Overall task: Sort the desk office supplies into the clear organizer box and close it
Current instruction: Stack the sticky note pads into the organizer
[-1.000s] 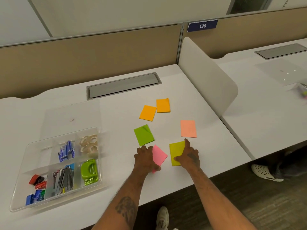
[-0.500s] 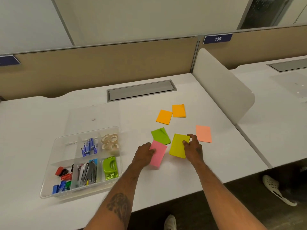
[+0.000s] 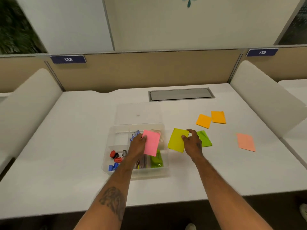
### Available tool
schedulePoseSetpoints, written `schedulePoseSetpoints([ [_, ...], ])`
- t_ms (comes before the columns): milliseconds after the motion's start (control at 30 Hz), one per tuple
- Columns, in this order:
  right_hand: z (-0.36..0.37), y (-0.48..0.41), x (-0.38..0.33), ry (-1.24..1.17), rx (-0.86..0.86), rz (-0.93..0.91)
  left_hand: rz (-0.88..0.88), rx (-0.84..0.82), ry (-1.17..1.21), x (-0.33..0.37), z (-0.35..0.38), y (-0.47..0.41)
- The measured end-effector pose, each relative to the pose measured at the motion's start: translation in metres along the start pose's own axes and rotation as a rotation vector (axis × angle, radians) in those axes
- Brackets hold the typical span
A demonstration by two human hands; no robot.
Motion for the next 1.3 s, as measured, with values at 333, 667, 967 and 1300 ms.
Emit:
schedulePoseSetpoints([
  [333, 0.107, -0.002, -0.057, 0.017, -0.212, -0.092, -0.115, 0.235, 0.054, -0.062, -0.105, 0.018],
  [667, 0.171, -0.028, -0.095, 0.029, -0.354, -0.153, -0.174, 0.341, 0.161, -0.080, -0.144, 0.009],
  [967, 0.216, -0.029, -0.116, 0.055, -0.425, -0.136, -0.208, 0.338, 0.174, -0.098, -0.172, -0.007],
  [1300, 0.261, -0.024, -0.126, 0.228, -0.493, -0.138, -0.174, 0.303, 0.118, -0.108, -0.220, -0.034],
])
Point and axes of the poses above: each hand's wrist, its own y-axis away from the middle knuckle, its own z-axis out of the palm, x = y × z, the point moved 6 cm from there along -y, towards the middle knuckle, and after that the axes turned 7 degrees about -x, right-handed, at the moved point
